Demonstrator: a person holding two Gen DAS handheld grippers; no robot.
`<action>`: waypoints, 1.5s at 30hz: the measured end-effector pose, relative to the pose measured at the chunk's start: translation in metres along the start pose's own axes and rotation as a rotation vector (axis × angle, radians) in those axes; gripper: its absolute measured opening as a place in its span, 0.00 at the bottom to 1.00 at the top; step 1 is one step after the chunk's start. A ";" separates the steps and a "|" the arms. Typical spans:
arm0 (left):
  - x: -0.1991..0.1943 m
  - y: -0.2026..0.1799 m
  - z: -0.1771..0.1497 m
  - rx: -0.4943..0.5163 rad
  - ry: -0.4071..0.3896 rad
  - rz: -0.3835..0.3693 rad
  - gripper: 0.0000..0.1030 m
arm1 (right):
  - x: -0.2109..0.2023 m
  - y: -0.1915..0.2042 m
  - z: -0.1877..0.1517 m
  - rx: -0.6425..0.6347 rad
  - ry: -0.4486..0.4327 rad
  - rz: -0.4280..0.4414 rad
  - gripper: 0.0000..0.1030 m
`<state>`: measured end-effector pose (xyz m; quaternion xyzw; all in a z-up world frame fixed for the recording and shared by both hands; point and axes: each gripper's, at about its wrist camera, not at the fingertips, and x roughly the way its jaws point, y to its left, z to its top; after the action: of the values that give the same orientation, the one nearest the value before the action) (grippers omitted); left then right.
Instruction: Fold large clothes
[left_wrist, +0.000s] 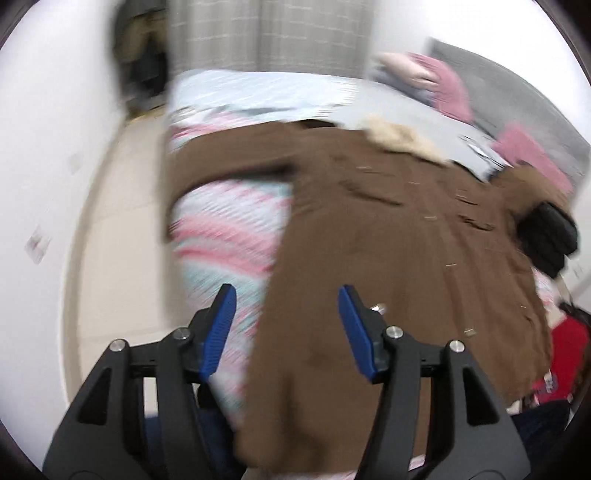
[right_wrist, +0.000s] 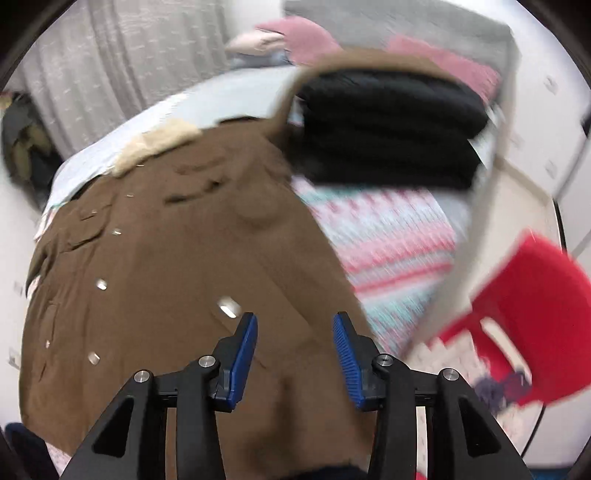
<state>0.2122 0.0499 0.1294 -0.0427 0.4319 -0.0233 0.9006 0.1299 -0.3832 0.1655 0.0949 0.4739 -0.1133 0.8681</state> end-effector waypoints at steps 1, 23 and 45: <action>0.013 -0.011 0.010 0.034 0.013 -0.004 0.58 | 0.004 0.017 0.009 -0.053 -0.014 0.022 0.42; 0.139 -0.040 0.099 0.011 0.196 -0.001 0.66 | 0.030 -0.008 0.123 0.102 -0.051 0.262 0.49; 0.197 -0.037 0.120 -0.034 0.162 -0.016 0.76 | 0.091 -0.259 0.258 0.852 -0.263 0.162 0.09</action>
<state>0.4284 0.0040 0.0552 -0.0593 0.5033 -0.0268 0.8616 0.3107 -0.7113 0.2111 0.4654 0.2618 -0.2411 0.8104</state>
